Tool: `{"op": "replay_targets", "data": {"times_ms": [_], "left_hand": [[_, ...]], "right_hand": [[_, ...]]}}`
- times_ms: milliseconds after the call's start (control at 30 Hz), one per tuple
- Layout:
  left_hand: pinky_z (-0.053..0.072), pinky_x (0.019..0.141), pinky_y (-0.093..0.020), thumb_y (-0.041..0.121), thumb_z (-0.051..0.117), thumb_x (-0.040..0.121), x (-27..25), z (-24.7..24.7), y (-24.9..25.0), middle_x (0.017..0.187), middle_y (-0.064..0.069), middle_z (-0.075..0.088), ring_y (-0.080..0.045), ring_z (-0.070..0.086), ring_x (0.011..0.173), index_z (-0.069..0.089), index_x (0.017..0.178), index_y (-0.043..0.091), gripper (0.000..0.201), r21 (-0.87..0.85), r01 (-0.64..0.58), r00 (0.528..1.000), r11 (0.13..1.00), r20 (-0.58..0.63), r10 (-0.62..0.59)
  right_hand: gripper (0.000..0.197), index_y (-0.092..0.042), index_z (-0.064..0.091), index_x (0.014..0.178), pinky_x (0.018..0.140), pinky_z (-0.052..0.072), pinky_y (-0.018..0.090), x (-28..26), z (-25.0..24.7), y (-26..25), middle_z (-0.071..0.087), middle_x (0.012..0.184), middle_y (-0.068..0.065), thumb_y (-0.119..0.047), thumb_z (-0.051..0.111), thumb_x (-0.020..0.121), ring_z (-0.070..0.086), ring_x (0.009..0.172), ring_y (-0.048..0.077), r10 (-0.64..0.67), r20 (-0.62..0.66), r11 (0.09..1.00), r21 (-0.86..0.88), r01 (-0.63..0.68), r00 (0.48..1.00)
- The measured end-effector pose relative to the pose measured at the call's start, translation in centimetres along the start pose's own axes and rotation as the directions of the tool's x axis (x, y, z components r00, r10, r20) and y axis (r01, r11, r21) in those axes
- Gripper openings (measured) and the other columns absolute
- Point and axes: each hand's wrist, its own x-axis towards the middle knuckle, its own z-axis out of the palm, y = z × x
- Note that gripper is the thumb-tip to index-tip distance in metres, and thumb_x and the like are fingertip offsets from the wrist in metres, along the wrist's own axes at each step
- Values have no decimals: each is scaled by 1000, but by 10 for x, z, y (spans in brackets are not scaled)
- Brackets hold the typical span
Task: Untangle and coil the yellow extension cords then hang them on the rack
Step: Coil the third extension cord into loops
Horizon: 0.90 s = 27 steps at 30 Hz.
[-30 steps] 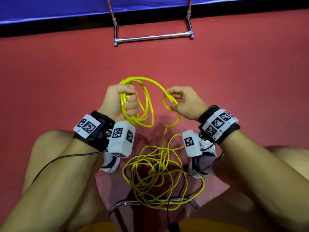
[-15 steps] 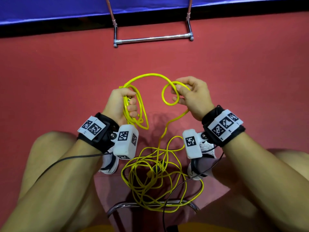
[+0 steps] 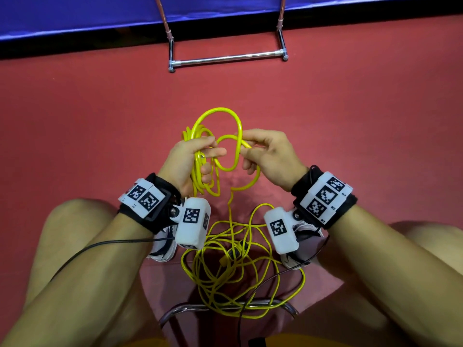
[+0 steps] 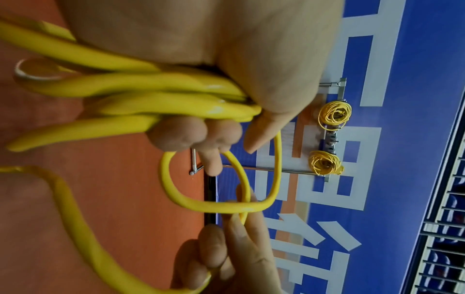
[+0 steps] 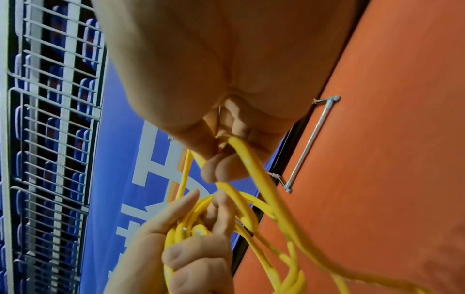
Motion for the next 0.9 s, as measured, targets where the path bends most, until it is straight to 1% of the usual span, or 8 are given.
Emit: {"op": "replay_targets", "data": {"times_ms": [133,267,400,500,567,667,767,900], "left_hand": [[34,38,-18,33,58,97,-1,2,-6,111,-11,74,-10,41,36,59,96,11,22,51,-38,999,998,17,37],[33,37,-18,51,61,84,-4,3,-10,116,-6,73,-9,45,41,65,109,15,44,-8,-29,989,1000,142,30],[37,36,-21,49,68,84,2,4,-19,77,-6,64,-11,49,49,68,105,13,42,-51,-20,991,999,130,26],[41,40,-23,47,69,83,4,4,-19,70,-10,59,-16,52,48,74,83,14,33,-31,8,992,999,129,-4],[41,42,-24,46,62,85,2,8,-16,67,-8,60,-17,55,47,72,73,14,35,-52,4,988,999,153,4],[38,43,-23,39,56,94,4,12,-10,71,-4,57,-17,55,52,64,66,15,37,-173,-24,990,985,129,47],[39,43,-22,35,58,91,8,7,-3,77,-9,57,-21,55,61,54,67,16,31,-291,-38,994,956,88,66],[33,39,-16,32,56,82,4,0,3,59,2,51,-13,52,53,51,62,16,27,-356,-31,985,934,150,90]], "right_hand": [[35,-16,64,110,48,52,27,-2,3,-2,64,92,35,12,47,95,58,54,24,16,84,998,62,-21,996],[59,-21,58,129,55,55,30,-1,9,4,45,100,1,18,46,88,62,61,24,21,114,998,-64,-13,993],[62,-19,53,139,78,48,26,-4,17,11,44,101,-15,1,54,80,54,97,25,-62,292,944,-293,151,954],[57,-13,52,138,79,38,10,-8,19,14,44,99,-9,1,59,83,35,99,13,-48,339,900,-394,187,940],[62,-17,48,141,75,40,7,-12,24,15,41,100,-5,2,61,84,38,93,7,-109,272,904,-373,209,956],[62,-27,37,127,71,46,24,-20,38,25,49,106,2,1,61,77,53,80,-2,-207,79,929,-296,221,975],[53,-29,27,102,61,46,35,-21,46,31,57,94,-2,-7,68,74,61,64,10,-127,-67,971,-212,110,990],[30,-21,51,86,74,48,35,-18,33,29,59,75,-11,-29,78,76,60,75,17,-88,55,892,-440,103,995]]}}
